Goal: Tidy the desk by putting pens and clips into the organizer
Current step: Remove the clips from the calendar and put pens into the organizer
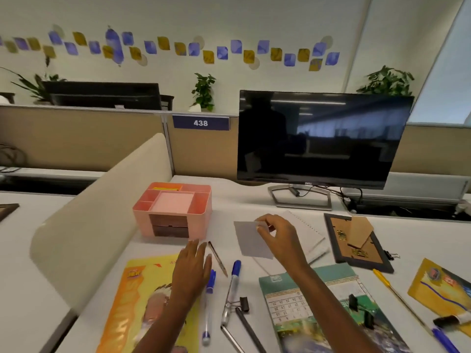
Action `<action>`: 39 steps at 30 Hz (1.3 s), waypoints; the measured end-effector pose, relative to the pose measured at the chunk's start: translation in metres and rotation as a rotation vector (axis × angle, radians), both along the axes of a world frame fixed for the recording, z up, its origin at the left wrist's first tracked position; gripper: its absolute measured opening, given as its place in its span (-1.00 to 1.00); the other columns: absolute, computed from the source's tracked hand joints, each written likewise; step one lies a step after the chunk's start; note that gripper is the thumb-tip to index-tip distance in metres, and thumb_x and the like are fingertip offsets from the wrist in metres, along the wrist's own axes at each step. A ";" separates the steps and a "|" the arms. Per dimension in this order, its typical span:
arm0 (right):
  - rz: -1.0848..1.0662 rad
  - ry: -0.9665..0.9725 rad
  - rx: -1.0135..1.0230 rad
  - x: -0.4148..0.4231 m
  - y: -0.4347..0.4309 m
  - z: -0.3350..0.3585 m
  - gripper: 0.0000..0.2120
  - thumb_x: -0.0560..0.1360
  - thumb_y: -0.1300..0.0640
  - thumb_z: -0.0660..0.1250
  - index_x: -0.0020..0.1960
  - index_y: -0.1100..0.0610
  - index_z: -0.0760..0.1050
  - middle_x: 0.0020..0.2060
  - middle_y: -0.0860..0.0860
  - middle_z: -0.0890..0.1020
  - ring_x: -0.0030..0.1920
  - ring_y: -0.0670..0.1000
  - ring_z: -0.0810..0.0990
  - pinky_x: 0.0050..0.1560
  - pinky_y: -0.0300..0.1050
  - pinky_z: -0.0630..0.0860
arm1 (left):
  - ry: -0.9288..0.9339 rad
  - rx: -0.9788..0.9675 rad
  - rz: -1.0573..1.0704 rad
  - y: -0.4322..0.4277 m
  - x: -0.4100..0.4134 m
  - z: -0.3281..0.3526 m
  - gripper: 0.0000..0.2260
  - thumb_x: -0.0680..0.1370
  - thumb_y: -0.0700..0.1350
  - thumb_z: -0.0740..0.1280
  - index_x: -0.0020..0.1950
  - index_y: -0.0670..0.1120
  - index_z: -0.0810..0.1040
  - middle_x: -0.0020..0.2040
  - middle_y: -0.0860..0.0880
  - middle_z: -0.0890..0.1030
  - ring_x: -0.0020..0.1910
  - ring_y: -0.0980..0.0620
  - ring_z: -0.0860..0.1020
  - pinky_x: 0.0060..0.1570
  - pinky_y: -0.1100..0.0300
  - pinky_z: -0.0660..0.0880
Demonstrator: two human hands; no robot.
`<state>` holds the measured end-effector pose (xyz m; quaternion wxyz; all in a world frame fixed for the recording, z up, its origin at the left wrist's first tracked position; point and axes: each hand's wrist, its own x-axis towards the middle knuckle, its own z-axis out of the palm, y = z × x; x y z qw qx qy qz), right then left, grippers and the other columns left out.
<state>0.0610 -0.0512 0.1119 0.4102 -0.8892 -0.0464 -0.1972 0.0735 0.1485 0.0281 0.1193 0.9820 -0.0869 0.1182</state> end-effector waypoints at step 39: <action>0.014 -0.069 -0.556 0.204 0.136 -0.017 -0.60 0.52 0.36 0.14 0.33 0.15 0.35 0.15 0.21 0.53 0.12 0.20 0.51 0.01 0.05 0.51 | -0.019 -0.138 0.011 0.060 0.024 -0.054 -0.61 0.48 0.02 0.06 -0.02 -0.05 0.67 -0.01 -0.03 0.69 -0.03 0.05 0.66 -0.04 0.14 0.57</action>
